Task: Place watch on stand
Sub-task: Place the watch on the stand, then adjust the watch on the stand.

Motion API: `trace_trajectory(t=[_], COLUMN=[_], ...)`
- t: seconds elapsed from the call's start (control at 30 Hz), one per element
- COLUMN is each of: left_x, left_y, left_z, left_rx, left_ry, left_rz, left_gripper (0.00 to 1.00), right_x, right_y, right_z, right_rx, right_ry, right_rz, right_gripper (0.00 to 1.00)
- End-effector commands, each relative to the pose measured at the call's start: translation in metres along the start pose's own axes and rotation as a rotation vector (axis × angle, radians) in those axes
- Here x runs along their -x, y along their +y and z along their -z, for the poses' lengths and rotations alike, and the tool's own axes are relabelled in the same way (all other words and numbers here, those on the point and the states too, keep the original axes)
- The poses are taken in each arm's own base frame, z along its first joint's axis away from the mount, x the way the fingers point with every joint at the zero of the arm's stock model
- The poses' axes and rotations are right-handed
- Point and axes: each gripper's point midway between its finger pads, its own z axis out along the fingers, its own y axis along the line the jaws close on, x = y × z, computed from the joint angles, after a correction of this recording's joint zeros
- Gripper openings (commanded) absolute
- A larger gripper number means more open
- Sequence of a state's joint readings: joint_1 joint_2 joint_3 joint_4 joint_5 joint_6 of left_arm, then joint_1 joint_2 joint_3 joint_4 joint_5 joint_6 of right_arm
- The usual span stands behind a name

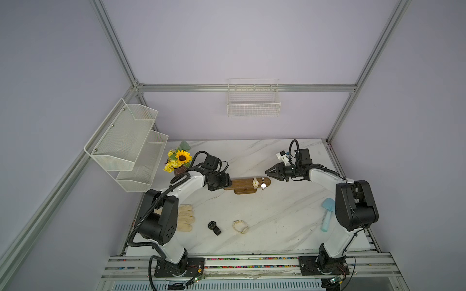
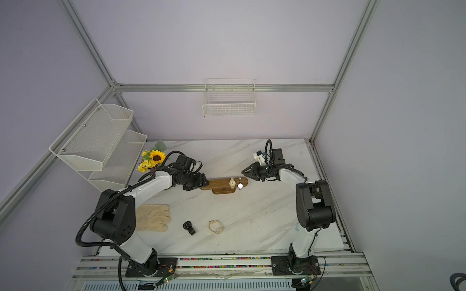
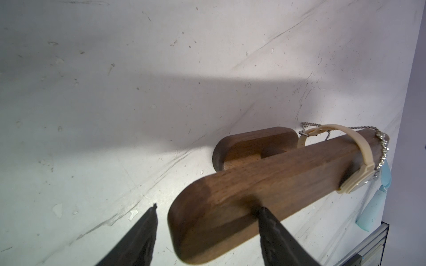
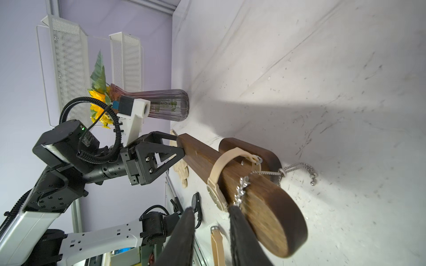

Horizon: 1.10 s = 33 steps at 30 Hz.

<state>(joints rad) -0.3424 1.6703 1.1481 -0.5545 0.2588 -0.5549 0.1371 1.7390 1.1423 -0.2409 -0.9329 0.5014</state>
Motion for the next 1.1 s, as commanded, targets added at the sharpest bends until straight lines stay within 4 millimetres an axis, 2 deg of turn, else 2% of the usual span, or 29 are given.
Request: trace_trajectory(t=[0.0,0.1,0.27,0.33,0.5,0.7,1.07], left_x=[0.014,0.014,0.014,0.014,0.013,0.013,0.011], left_y=[-0.003,-0.003,-0.003,-0.004,-0.004,-0.004,-0.003], left_z=[0.008,0.009,0.008,0.008,0.007,0.005,0.002], left_rx=[-0.003,-0.005,-0.007,-0.009,-0.011,-0.015,-0.013], left_ry=[-0.040,-0.041,-0.040,-0.038,-0.033,-0.027,-0.017], left_rz=[-0.024,-0.025,-0.027,-0.025,-0.023,-0.023,-0.027], left_gripper=[0.68,0.68,0.68,0.68,0.68,0.68,0.68], right_x=[0.007,-0.001,-0.018,-0.021,-0.034,-0.039,-0.032], right_y=[0.009,0.011,0.015,0.016,0.010,0.006,0.004], right_z=[0.023,0.033,0.035,0.031,0.006,-0.013,-0.026], right_rx=[-0.111,-0.238,-0.397,-0.441,-0.546,-0.633,-0.766], right_ry=[-0.090,-0.140,-0.173,-0.173,-0.112,-0.090,-0.107], right_rz=[0.072,0.113,0.164,0.177,0.201,0.229,0.293], right_gripper=[0.29,0.29,0.26,0.24,0.20,0.23,0.25])
